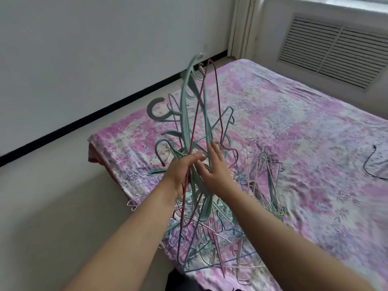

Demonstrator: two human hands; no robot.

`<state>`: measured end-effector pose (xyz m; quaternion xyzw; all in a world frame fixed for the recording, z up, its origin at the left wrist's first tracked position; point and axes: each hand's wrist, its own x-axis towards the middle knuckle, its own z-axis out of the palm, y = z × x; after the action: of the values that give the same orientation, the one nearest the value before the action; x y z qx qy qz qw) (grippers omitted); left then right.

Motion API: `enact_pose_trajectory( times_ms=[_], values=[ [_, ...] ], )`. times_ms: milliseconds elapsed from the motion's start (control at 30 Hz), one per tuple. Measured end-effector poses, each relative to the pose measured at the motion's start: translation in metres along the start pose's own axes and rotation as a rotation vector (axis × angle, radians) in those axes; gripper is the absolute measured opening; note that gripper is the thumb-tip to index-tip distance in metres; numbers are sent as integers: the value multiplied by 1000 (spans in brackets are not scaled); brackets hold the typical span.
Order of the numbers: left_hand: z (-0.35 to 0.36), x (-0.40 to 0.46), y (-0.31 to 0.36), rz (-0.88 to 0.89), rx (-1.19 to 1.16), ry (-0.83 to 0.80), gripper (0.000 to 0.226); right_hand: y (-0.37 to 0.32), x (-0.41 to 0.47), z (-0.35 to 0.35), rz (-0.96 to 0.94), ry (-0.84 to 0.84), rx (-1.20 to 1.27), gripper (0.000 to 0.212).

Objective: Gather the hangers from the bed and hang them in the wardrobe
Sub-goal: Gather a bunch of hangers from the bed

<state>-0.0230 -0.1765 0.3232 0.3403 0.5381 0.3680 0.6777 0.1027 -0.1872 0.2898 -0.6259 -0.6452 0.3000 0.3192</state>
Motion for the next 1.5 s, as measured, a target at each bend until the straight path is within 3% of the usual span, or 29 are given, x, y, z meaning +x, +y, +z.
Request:
enact_pose_trajectory(
  times_ms=[100, 167, 300, 367, 433, 500, 600, 700, 800, 867, 967, 1100, 1200, 1333, 1500],
  values=[
    [3, 1, 3, 34, -56, 132, 34, 10, -1, -8, -18, -118, 180, 67],
    [0, 4, 10, 50, -115, 184, 41, 23, -7, -16, 3, -73, 290, 58],
    [-10, 7, 29, 80, -176, 219, 34, 72, -43, -21, 343, 445, 400, 34],
    [-14, 6, 36, 99, -152, 244, 38, 107, -70, -12, 492, 550, 300, 30],
    [-15, 3, 43, 118, -158, 256, 31, 139, -92, 4, 646, 445, 195, 32],
    [-15, -2, 50, 115, -225, 230, 26, 157, -106, 17, 715, 147, -29, 45],
    [-13, -9, 60, 128, -320, 177, 15, 156, -108, 30, 556, -250, -276, 91],
    [-14, -20, 74, 143, -336, 101, 9, 142, -88, 29, 485, -367, -292, 116],
    [-17, -32, 87, 154, -370, 69, 10, 124, -72, 27, 415, -521, -340, 103],
    [-22, -40, 92, 180, -408, 72, 11, 110, -70, 30, 419, -632, -132, 77],
    [-39, -49, 92, 241, -450, 138, 18, 96, -77, 42, 398, -610, 15, 35],
    [-77, -60, 89, 313, -552, 344, 28, 87, -84, 42, 329, -342, 222, 42],
    [-122, -72, 82, 316, -672, 463, 28, 71, -83, 37, 255, -338, 296, 37],
    [-176, -104, 64, 310, -828, 564, 32, 42, -79, 54, 134, -352, 202, 76],
    [-240, -153, 22, 281, -995, 651, 35, -16, -105, 107, 84, -434, 120, 45]
  ],
)
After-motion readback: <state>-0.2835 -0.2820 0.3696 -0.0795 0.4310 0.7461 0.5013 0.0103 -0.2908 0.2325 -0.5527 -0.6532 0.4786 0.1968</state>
